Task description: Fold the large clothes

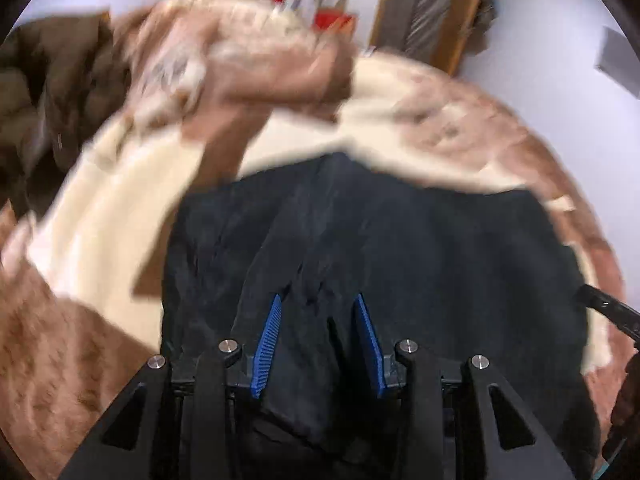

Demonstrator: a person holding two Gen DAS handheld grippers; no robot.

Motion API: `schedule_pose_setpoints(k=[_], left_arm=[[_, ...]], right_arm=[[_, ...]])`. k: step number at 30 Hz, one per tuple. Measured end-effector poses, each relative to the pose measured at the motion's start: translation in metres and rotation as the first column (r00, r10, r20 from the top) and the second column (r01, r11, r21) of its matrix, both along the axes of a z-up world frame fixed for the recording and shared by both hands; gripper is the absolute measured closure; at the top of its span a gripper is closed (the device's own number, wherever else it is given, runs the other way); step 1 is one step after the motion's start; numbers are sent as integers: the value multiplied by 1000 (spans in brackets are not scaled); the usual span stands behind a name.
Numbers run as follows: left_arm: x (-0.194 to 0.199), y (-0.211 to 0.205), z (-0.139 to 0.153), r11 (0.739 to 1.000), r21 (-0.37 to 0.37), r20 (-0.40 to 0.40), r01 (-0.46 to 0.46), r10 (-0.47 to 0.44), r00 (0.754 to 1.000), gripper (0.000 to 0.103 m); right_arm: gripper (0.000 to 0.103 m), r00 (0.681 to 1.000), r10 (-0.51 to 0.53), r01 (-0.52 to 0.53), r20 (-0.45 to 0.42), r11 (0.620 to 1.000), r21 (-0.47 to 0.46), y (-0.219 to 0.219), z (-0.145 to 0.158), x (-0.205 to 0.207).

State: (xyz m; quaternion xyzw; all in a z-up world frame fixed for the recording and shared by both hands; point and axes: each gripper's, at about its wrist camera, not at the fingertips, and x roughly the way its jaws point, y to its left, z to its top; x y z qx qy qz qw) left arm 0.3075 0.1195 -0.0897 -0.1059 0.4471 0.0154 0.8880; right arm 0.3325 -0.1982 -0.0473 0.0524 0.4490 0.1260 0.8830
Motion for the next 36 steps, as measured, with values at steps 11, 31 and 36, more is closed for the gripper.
schedule_pose_setpoints(k=[11,31,36], left_arm=[[-18,-11,-32,1000,21,-17,10,-10,1000,63],[42,-16,-30,999,29,61,44,-46,997,63],[24,-14,0,999,9,76,44,-45,996,64]], right_arm=[[80,995,-29,29,-91,1000,-9,-20,-48,3],[80,999,-20,17,-43,997,-73,-19,-63,67],[79,999,-32,33,7,997,-71,-16,-17,46]])
